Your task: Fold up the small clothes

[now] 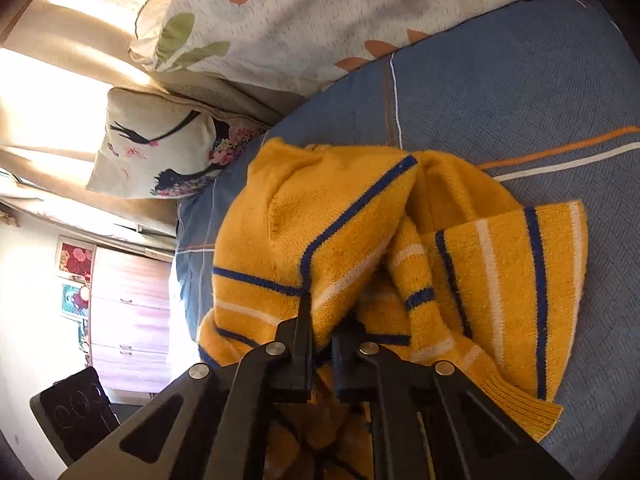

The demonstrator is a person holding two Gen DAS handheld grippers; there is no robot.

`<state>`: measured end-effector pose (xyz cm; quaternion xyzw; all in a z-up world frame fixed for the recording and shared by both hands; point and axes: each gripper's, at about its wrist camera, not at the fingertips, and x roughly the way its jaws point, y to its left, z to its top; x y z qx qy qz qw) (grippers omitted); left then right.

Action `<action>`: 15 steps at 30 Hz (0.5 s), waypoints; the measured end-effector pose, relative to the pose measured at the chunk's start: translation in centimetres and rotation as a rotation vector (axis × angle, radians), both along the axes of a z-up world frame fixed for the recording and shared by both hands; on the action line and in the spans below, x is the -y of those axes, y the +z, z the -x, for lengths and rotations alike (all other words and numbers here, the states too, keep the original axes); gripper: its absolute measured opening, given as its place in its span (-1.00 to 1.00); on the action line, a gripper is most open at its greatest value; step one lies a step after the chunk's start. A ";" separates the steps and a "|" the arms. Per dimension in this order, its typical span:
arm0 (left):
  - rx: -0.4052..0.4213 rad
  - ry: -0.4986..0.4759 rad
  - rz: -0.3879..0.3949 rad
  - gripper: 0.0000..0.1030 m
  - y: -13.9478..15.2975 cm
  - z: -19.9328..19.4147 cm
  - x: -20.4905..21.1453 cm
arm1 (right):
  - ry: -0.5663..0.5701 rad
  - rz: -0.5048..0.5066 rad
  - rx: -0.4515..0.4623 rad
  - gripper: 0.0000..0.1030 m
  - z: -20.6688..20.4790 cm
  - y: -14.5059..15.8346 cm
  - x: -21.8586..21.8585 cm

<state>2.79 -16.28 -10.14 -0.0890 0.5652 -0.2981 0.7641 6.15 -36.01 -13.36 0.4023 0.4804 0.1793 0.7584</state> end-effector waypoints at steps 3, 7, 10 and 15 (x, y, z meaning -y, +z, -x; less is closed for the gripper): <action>0.027 0.000 0.001 0.05 1.2 -0.2 -0.2 | -0.079 -0.076 0.088 -0.86 1.4 2.8 2.4; 0.061 -0.016 0.011 0.14 2.4 -0.4 0.2 | -0.168 -0.055 0.161 -0.86 3.7 6.1 6.5; 0.061 -0.043 0.014 0.15 2.2 -1.0 1.8 | -0.207 0.092 0.128 -0.86 4.2 6.0 8.4; 0.017 -0.130 -0.067 0.15 0.0 -2.1 6.5 | -0.180 0.367 -0.043 -0.86 3.4 0.7 8.2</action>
